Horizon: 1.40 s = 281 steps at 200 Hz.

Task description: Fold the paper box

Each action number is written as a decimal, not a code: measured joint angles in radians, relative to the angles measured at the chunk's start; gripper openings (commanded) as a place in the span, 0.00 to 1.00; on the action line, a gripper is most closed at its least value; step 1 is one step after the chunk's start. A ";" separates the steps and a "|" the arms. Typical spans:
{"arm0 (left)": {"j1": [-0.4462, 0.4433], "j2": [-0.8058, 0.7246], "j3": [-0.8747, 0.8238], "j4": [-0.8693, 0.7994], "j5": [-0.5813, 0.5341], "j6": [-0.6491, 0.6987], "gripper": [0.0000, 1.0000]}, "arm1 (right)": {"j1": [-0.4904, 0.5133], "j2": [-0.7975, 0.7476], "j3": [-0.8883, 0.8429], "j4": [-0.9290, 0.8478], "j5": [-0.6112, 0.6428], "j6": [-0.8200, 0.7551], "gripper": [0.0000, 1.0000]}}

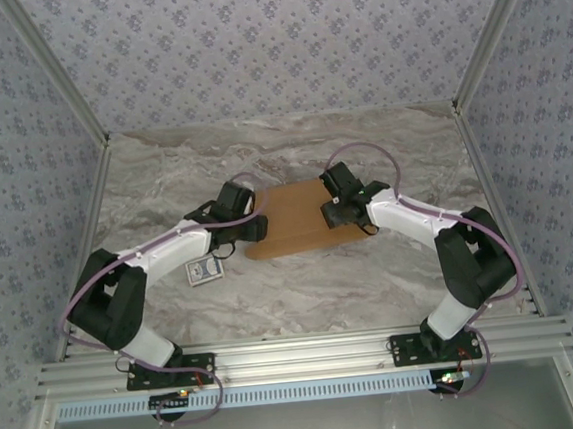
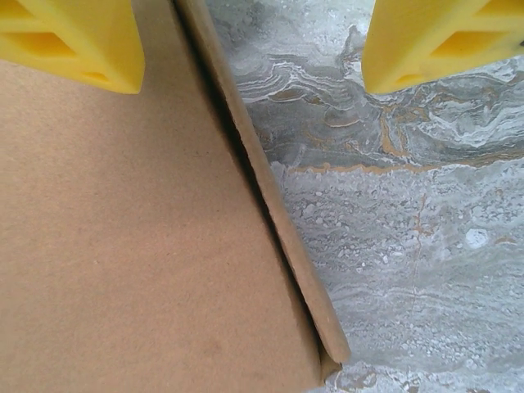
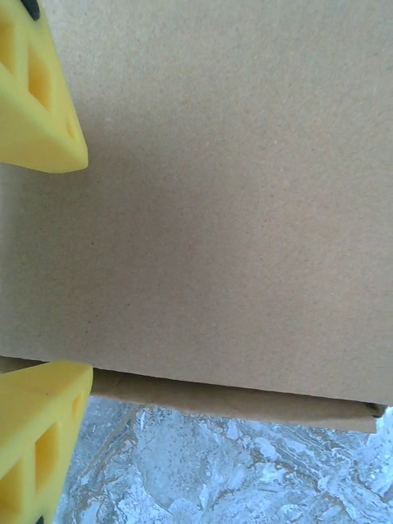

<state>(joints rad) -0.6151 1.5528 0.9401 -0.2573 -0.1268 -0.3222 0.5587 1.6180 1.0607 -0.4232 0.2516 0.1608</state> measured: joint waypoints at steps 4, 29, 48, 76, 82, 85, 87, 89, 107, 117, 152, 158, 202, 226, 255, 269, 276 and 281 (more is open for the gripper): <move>0.000 -0.006 -0.001 0.001 0.000 0.000 0.71 | 0.000 -0.001 0.002 -0.002 -0.002 -0.002 0.64; 0.000 -0.055 -0.023 0.010 0.010 0.001 0.71 | 0.000 -0.024 0.004 -0.026 -0.013 -0.005 0.65; -0.019 -0.137 -0.081 0.032 0.035 0.029 0.72 | 0.000 -0.074 -0.005 -0.050 -0.040 -0.005 0.66; -0.232 -0.283 -0.159 0.043 -0.005 0.167 0.76 | -0.006 -0.193 -0.041 -0.096 -0.090 0.002 0.68; -0.280 -0.292 -0.159 0.045 -0.010 0.198 0.76 | -0.013 -0.216 -0.048 -0.102 -0.104 0.004 0.68; -0.304 -0.294 -0.159 0.049 -0.016 0.221 0.76 | -0.020 -0.228 -0.052 -0.105 -0.115 0.007 0.68; -0.312 -0.294 -0.159 0.050 -0.017 0.227 0.76 | -0.024 -0.235 -0.055 -0.107 -0.121 0.007 0.68; -0.323 -0.294 -0.158 0.052 -0.020 0.237 0.76 | -0.027 -0.240 -0.056 -0.108 -0.124 0.007 0.68; -0.377 -0.252 -0.142 0.049 -0.070 0.336 0.77 | -0.091 -0.280 -0.070 -0.114 -0.181 0.013 0.68; -0.399 -0.206 -0.126 0.046 -0.108 0.390 0.78 | -0.128 -0.291 -0.076 -0.114 -0.207 0.015 0.68; -0.462 -0.026 -0.051 0.042 -0.237 0.562 0.78 | -0.200 -0.320 -0.098 -0.121 -0.275 0.023 0.68; -0.467 -0.001 -0.039 0.042 -0.255 0.584 0.78 | -0.202 -0.323 -0.102 -0.120 -0.287 0.024 0.68; -0.466 0.124 0.007 0.064 -0.393 0.718 0.62 | -0.210 -0.330 -0.134 -0.120 -0.333 0.026 0.68; -0.463 0.134 0.020 0.077 -0.420 0.748 0.46 | -0.214 -0.337 -0.145 -0.120 -0.346 0.026 0.68; -0.451 0.132 0.039 0.075 -0.415 0.765 0.28 | -0.216 -0.346 -0.146 -0.120 -0.349 0.026 0.68; -0.433 0.131 0.048 0.070 -0.404 0.768 0.23 | -0.216 -0.357 -0.148 -0.120 -0.350 0.026 0.68; -0.423 0.130 0.053 0.065 -0.398 0.767 0.20 | -0.216 -0.364 -0.148 -0.121 -0.349 0.026 0.67; -0.415 0.128 0.059 0.058 -0.393 0.771 0.17 | -0.216 -0.369 -0.148 -0.120 -0.349 0.026 0.67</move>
<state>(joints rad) -1.0302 1.6810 0.9989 -0.1989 -0.5201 0.4484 0.3424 1.2491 0.9123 -0.5434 -0.0978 0.1871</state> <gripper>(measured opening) 0.220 0.676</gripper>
